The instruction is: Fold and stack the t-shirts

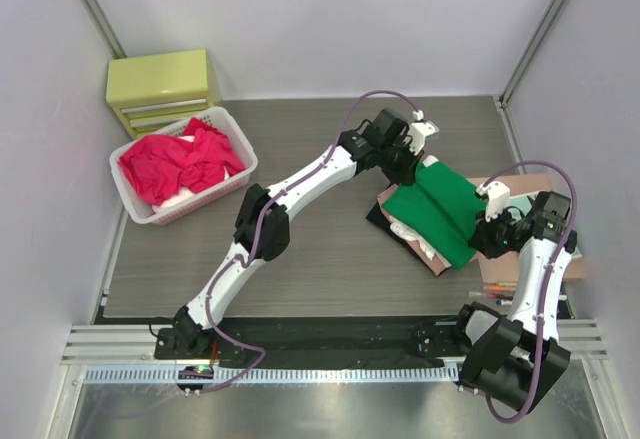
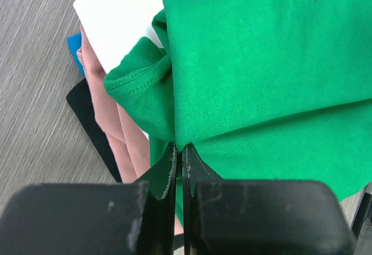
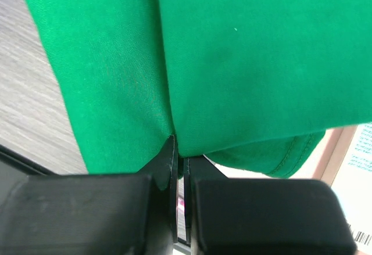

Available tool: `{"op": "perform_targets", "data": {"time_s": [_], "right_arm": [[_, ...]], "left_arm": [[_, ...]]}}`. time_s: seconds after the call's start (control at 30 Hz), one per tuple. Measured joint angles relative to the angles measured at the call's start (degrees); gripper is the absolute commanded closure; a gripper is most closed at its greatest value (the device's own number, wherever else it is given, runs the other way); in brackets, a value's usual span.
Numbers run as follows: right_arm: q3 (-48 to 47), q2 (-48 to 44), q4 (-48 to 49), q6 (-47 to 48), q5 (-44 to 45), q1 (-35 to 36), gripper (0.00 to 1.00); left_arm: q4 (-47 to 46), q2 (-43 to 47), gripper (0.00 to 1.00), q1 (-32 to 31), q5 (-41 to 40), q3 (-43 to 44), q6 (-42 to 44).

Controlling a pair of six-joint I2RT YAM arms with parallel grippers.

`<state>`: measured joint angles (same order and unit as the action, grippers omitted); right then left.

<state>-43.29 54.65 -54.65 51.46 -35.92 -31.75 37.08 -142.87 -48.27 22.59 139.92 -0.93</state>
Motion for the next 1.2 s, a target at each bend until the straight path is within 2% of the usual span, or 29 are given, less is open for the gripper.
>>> {"op": "perform_targets", "data": {"time_s": [0.1,0.13,0.17,0.2,0.23,0.27,0.3,0.37,0.5,0.77,0.87,1.0,1.07,1.1,1.2], "right_arm": [[0.28,0.63,1.62,-0.59,-0.07,-0.20,0.99],[0.37,0.59,1.97,-0.70,-0.11,-0.24,0.96],[0.55,0.59,2.47,-0.83,-0.11,-0.26,0.85],[0.76,0.59,2.93,-1.07,-0.11,-0.26,0.49],[0.90,0.59,3.13,-1.31,0.02,-0.26,0.37],[1.16,0.48,3.39,-1.81,0.31,-0.35,0.28],[1.55,0.20,4.02,-2.14,0.83,-0.52,0.18],[2.73,-1.36,5.44,-3.04,1.62,-0.79,0.13],[4.11,-5.40,6.75,-4.42,2.86,-1.01,0.11],[2.40,-11.23,6.21,-8.92,2.78,-1.77,0.11],[-3.48,-12.04,5.29,-12.50,0.44,-1.81,0.09],[-10.45,-10.82,6.36,-17.18,-3.63,-1.81,0.06],[-11.37,-9.49,7.54,-19.74,-5.18,-1.81,0.04],[-11.41,-8.11,8.24,-21.64,-5.35,-1.77,0.02],[-11.56,-0.13,9.84,-25.86,-5.42,-1.66,0.00]], "left_arm": [[-0.02,-0.26,1.00,0.28,0.20,0.00,-0.07],[-0.02,-0.35,0.83,0.35,0.31,0.00,-0.07],[-0.02,-0.44,0.60,0.42,0.37,0.00,-0.07],[-0.04,-0.46,0.44,0.46,0.39,0.00,0.09],[-0.11,-0.48,0.32,0.52,0.07,0.00,0.52],[-0.24,-0.48,0.29,0.68,-0.42,0.00,0.61],[-0.37,-0.48,0.28,0.94,-0.92,0.00,0.72],[-0.46,-0.48,0.26,1.62,-1.88,0.00,1.03],[-1.22,-0.35,0.25,3.08,-3.02,-1.29,1.57],[-2.56,5.64,0.25,8.20,-4.66,-15.34,3.41],[-2.62,11.28,0.25,11.50,-5.29,-22.56,3.98],[-5.79,25.14,0.25,15.96,-6.86,-36.28,4.42],[-6.73,33.55,0.31,17.20,-7.87,-42.58,4.81],[-6.73,37.75,0.37,17.57,-8.46,-44.68,5.22],[-5.97,46.90,0.48,18.29,-9.35,-46.38,6.51]]}}
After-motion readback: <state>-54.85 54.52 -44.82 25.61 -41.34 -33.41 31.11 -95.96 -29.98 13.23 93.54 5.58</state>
